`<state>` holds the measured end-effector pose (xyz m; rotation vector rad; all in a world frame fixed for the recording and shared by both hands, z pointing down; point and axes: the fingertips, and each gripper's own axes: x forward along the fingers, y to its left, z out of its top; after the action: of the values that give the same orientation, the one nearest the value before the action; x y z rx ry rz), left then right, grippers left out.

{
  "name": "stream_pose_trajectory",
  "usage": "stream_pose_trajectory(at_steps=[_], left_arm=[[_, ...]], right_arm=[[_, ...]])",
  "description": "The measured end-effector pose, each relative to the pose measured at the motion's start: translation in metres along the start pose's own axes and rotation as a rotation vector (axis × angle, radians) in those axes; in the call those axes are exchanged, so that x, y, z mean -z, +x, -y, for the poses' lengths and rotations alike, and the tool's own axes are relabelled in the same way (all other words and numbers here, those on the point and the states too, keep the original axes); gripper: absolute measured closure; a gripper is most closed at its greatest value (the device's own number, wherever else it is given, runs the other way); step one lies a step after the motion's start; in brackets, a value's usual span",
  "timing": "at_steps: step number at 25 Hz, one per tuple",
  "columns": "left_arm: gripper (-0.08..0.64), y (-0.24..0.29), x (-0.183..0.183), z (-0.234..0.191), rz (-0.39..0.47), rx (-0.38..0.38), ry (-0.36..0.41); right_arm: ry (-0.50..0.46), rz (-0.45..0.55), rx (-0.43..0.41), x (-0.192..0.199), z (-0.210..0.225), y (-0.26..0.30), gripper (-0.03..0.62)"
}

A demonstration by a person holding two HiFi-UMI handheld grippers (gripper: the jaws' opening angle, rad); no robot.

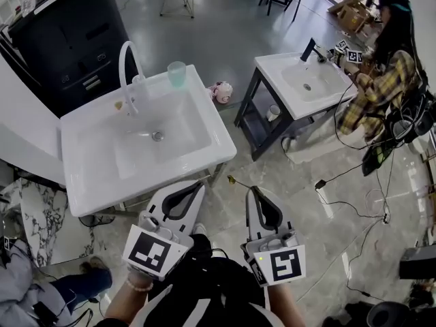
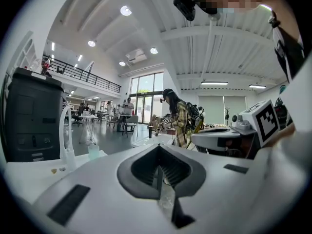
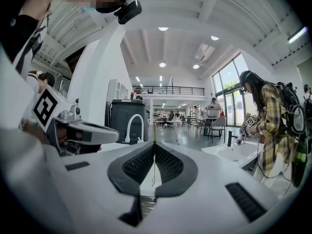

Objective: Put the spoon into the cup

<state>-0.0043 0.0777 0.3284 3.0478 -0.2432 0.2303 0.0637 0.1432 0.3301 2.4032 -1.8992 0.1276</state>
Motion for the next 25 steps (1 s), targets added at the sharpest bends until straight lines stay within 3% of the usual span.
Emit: stream_pose_trajectory(at_steps=[16, 25], left_arm=[[0.560, 0.037, -0.020, -0.049, 0.030, -0.037, 0.032], [0.560, 0.037, -0.012, -0.058, 0.018, -0.083, -0.005]], right_arm=[[0.002, 0.042, -0.080, -0.023, 0.010, 0.074, 0.584], [-0.008, 0.016, -0.126, -0.017, 0.007, 0.086, 0.584]])
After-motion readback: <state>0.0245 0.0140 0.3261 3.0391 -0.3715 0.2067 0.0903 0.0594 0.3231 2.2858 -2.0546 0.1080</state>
